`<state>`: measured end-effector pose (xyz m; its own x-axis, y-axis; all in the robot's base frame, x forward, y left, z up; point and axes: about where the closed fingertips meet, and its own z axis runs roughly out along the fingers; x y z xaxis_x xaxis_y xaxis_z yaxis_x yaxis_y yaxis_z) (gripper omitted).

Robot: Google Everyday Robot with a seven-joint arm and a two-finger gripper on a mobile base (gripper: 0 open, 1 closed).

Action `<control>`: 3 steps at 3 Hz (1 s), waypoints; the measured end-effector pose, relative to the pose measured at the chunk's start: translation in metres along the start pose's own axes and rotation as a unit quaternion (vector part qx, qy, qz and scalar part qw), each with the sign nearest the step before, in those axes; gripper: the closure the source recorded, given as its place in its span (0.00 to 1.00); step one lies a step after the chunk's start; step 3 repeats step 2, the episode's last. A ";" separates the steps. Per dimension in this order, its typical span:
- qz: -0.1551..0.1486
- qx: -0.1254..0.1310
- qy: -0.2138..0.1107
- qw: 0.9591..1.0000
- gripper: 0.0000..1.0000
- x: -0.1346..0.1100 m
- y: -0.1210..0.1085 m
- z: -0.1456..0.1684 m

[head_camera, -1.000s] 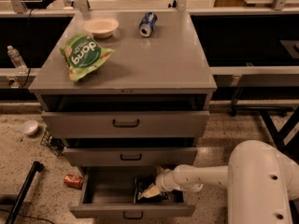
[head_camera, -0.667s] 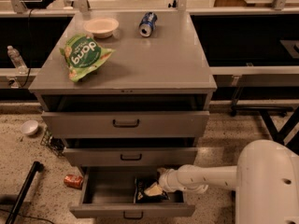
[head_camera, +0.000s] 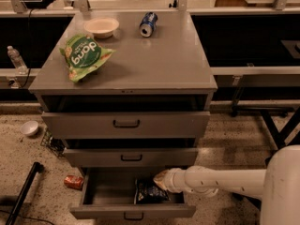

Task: Place blue chip bag into bottom drawer

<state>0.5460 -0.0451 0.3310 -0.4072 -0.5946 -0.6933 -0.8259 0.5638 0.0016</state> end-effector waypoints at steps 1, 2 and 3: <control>-0.010 0.014 -0.018 1.000 1.00 -0.025 0.001 -0.024; 0.021 0.049 -0.048 0.997 0.84 -0.057 0.007 -0.054; 0.021 0.049 -0.048 0.997 0.84 -0.057 0.007 -0.054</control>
Offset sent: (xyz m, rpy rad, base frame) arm 0.0046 -0.0032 0.1449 0.0964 -0.2222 -0.3198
